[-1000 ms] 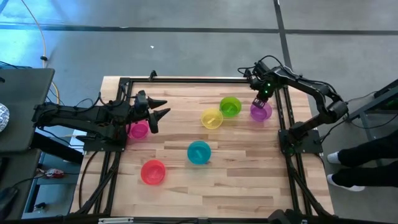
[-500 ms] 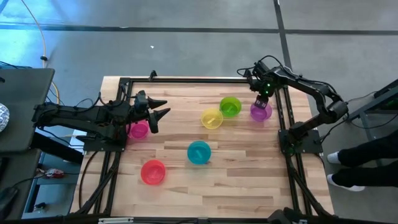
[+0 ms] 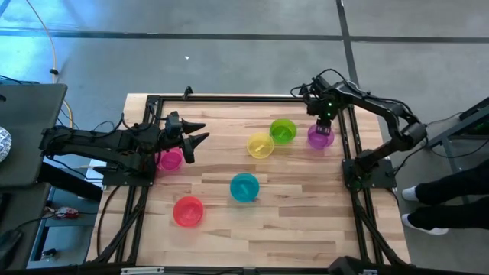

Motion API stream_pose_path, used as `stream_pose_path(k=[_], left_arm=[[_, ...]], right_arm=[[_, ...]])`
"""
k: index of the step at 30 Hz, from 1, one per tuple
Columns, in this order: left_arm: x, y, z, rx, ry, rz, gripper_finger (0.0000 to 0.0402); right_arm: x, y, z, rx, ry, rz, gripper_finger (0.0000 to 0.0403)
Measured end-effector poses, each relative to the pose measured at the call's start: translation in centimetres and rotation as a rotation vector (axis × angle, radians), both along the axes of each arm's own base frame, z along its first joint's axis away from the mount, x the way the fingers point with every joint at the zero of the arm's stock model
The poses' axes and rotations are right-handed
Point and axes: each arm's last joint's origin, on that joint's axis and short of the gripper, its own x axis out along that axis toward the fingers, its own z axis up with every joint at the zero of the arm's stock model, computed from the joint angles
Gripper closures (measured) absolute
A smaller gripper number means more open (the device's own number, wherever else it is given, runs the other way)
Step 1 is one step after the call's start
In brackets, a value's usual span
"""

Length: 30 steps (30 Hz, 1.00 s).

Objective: Nest bowls inside each other
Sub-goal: Stack the purple bowl on the blue bowl

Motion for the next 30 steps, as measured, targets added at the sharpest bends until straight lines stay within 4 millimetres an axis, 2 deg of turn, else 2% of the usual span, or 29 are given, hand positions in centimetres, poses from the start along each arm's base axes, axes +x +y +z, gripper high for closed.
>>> stream_pose_path(k=[10,23,30], left_arm=[[0.0,0.0,0.0,-0.019,-0.011,0.001,0.022],[0.0,0.0,0.0,-0.013,-0.007,0.0,0.022],[0.0,0.0,0.0,-0.013,-0.007,0.0,0.022]], right_arm=[[0.9,-1.2,-3.1,0.073,0.073,-0.069,0.0267],[1.1,-2.0,-3.2,-0.05,0.106,-0.055,0.0268],[0.9,-2.0,-2.4,-0.111,0.129,-0.055,0.0268]])
